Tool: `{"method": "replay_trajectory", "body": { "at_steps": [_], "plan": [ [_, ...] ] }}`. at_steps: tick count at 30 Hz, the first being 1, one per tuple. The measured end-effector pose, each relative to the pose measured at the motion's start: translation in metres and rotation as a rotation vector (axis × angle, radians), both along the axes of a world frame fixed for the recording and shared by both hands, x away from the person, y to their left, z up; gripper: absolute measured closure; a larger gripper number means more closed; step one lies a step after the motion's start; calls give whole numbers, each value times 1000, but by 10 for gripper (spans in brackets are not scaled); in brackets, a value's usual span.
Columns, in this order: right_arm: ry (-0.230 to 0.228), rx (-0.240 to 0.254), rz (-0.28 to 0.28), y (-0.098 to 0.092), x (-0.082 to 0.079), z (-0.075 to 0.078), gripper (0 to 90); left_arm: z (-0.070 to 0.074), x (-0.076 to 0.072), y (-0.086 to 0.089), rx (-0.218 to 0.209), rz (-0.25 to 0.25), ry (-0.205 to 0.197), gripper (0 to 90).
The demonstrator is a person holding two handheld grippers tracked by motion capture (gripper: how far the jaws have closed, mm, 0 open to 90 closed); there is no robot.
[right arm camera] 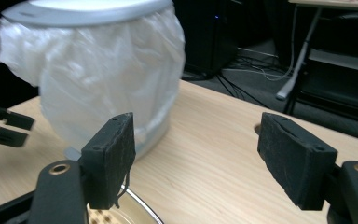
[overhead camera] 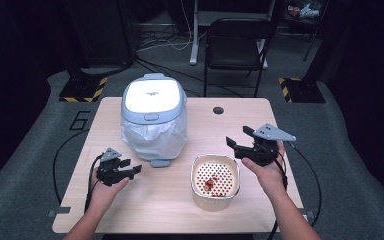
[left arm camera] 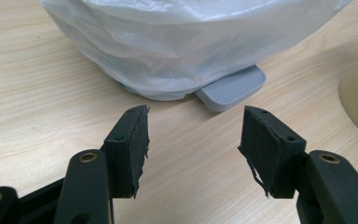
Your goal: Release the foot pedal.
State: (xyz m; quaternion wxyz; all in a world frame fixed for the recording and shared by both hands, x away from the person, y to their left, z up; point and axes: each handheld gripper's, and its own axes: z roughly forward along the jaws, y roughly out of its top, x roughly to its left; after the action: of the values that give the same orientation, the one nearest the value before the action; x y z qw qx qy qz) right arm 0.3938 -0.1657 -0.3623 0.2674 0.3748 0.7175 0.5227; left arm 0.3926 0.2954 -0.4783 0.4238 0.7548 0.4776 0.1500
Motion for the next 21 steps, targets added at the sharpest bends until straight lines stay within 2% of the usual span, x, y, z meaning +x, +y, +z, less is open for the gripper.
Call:
{"method": "replay_trajectory", "body": {
  "at_steps": [6, 9, 11, 18, 21],
  "plan": [
    [11, -2, -85, -25, -6, -21, 274, -6, 0, 6, -9, 8, -17, 416],
    [11, -10, -99, -32, -8, -28, 276, -9, 0, 9, 14, 0, -9, 416],
    [22, -17, -127, -39, -11, -39, 278, -11, -1, 11, 23, 2, -11, 416],
    [42, -32, -189, -51, -16, -64, 281, -17, 1, 20, 3, 22, -11, 412],
    [44, -32, -202, -54, -16, -70, 281, -19, 2, 23, -2, 33, -11, 411]
  ]
}}
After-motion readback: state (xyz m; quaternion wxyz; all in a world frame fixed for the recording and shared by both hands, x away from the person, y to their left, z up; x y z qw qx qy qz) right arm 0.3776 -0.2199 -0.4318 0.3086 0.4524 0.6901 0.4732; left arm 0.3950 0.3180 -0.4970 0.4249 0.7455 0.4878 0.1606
